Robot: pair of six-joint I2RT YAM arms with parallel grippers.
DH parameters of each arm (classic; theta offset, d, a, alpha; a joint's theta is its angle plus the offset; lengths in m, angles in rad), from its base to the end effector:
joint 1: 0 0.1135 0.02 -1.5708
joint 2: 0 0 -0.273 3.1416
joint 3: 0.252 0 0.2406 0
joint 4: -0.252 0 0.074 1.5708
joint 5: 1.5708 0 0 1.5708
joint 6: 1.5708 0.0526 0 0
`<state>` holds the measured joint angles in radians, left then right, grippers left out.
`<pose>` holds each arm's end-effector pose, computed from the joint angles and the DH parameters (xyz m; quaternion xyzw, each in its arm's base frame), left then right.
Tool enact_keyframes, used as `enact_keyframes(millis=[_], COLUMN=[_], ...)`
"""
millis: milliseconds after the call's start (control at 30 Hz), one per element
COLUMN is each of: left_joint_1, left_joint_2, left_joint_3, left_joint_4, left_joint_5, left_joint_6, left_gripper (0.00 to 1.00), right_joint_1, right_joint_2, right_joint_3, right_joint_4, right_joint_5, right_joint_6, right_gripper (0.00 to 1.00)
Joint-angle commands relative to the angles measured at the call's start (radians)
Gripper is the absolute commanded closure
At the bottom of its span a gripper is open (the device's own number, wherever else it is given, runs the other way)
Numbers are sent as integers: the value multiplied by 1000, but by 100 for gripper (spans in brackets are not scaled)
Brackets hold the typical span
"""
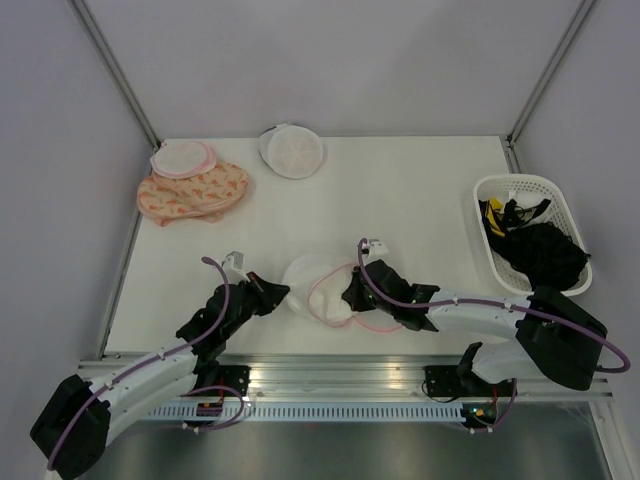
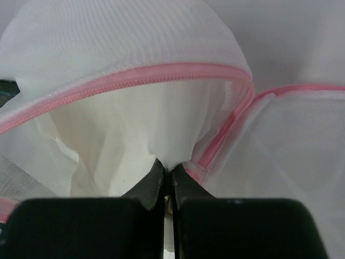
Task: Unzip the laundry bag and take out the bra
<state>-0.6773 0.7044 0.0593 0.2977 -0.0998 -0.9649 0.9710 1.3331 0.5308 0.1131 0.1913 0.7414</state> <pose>0.1225 -0.0918 0.1551 -0.1455 0.8051 -0.3919 0.4207 0.1538 0.2071 0.1731 -0.0626 0.8990 0.2642 0.3436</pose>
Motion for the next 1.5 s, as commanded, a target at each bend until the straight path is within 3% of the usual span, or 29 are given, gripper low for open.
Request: enact_keyframes(millis=[0,67,100,167,200,300,567,800,933,1033,1167,1267,1367,1467], left_joint_1=[1,1,1,1,1,1,1,1,1,1,1,1,1,1], left_joint_2=[17,21,20,17,15,6,9,9,6,0,-2,0,-3,4], left_joint_3=[-13,-9,-7,-6,-7,-6,-9,-6,-4,-7,-9,-7,-9,-9], left_joint_4=[76,70,67,61,60,50,52,61,57,49,46,40,43,55], left_joint_5=[23,25,25,18,14,-1,-23,-26,-24,-24,-24,-21,-24,-23], left_joint_6=[-35,-35,-37,-37,-40,-44,-44,-51,-51,-52,-51,-49,-51,-51], left_gripper=[98,92,75,53,34,16,14,14,14,14,14,14,14,14], right_joint_1=[0,1,1,1,0,0,1,0,1,1,-2,-2,-2,0], right_joint_2=[11,9,-1,-15,-34,-70,-156,-160,-172,-259,-415,-515,-525,-465], right_joint_3=[49,48,46,44,46,51,84,121,132,110,77,37,58,93], right_joint_4=[79,77,76,62,56,16,-91,-108,-110,-53,12,63,-7,-96], right_joint_5=[-19,-26,-32,-36,-36,-39,-136,-508,-571,-518,-284,-198,-72,-47], right_joint_6=[10,12,10,7,3,-14,-85,-247,-312,-297,-263,-231,-194,-182], right_gripper=[100,99,100,100,100,99,99,100,99,100,100,100,100,100])
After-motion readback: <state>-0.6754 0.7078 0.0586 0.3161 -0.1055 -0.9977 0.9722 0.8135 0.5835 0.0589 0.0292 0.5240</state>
